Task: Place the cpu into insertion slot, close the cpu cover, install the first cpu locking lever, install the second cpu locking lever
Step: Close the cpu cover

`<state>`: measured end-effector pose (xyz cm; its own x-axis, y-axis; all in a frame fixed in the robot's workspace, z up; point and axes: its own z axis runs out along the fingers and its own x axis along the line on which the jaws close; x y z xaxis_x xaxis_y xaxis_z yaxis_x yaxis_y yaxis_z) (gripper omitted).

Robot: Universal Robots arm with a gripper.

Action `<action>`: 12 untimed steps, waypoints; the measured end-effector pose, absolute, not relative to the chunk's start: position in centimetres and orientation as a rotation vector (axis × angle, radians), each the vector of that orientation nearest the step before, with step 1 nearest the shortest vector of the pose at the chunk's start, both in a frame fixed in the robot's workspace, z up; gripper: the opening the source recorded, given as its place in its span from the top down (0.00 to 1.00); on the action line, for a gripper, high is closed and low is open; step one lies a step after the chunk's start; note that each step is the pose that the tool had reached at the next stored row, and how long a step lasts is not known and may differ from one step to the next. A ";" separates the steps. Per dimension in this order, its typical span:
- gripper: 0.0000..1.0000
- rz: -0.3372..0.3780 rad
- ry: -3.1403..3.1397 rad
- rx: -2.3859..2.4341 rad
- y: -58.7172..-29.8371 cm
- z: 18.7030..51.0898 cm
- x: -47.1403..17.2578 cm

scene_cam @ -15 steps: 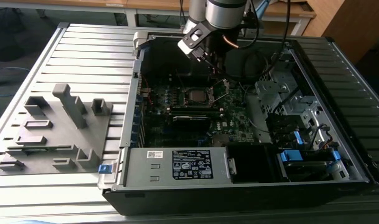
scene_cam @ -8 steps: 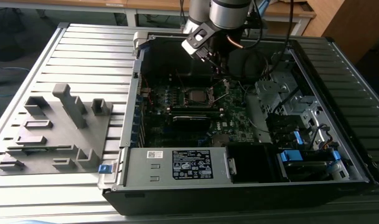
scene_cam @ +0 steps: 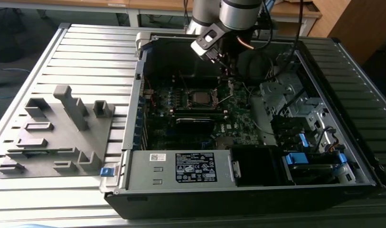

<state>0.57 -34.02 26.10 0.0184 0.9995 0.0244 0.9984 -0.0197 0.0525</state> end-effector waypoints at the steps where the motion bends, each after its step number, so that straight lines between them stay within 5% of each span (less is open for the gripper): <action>1: 0.89 0.084 2.185 2.227 -34.0 26.1 0.8; 12: 0.89 0.085 2.185 2.227 -34.0 26.1 2.6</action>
<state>2.61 -34.02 26.09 0.0184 0.9995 0.0245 0.9984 -0.0197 0.0524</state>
